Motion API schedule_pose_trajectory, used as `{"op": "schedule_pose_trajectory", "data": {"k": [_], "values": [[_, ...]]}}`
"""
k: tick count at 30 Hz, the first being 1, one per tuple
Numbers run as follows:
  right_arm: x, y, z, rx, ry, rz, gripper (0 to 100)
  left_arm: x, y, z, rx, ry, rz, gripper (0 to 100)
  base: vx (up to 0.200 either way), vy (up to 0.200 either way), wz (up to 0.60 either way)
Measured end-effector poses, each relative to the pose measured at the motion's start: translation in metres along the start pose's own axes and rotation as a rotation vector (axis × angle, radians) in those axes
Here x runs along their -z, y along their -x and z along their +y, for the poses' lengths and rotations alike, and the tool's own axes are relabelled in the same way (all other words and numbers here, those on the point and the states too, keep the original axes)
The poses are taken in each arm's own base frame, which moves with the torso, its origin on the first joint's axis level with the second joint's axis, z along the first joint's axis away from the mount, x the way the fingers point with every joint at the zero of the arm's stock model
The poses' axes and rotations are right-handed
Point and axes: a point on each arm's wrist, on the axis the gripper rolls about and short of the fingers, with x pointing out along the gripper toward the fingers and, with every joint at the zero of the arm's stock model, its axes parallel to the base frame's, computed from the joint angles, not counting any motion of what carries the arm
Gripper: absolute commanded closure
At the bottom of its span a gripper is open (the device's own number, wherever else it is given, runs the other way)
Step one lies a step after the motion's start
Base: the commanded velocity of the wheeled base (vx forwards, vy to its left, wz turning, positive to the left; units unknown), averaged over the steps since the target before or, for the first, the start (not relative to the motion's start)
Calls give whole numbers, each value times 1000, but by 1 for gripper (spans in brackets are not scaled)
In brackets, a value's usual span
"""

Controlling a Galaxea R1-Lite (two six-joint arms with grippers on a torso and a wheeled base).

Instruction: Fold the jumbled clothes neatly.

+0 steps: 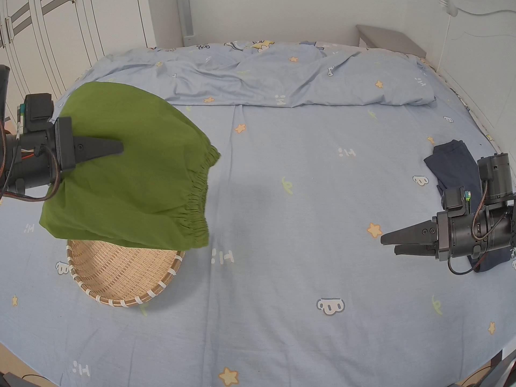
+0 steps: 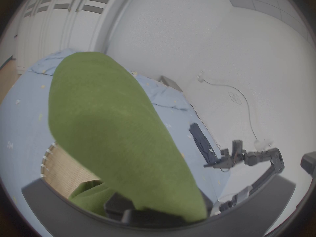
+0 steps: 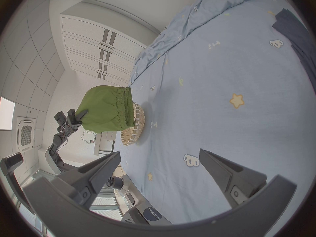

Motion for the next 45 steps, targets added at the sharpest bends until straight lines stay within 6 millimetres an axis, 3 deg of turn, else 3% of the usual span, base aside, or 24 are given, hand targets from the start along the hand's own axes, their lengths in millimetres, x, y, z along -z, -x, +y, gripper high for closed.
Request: {"op": "schedule_pose_trajectory", "data": {"k": [4, 9, 18, 22, 29, 30, 38, 45], "values": [[0, 0, 0, 0, -1, 0, 0, 5, -3, 26, -63, 82, 14, 100, 0, 0, 0], [0, -1, 1, -3, 0, 3, 0, 26, -23, 68, -137, 228, 114, 100, 0, 0, 0], [6, -7, 7, -21, 9, 37, 0, 60, -43, 160, -333, 477, 233, 100, 0, 0, 0], [8, -9, 9, -27, 13, 50, 0, 71, -47, 182, -376, 534, 266, 100, 0, 0, 0], [9, -10, 10, -29, 15, 55, 0, 76, -54, 196, -400, 561, 287, 100, 0, 0, 0], [9, -10, 10, -29, 16, 55, 0, 76, -55, 196, -403, 562, 288, 0, 0, 0, 0], [10, -10, 11, -26, 22, 51, 0, 66, -46, 186, -416, 528, 248, 0, 0, 0, 0], [12, 9, 23, -26, 84, -26, 0, 41, -10, 145, -405, 409, 107, 0, 0, 0, 0]]}}
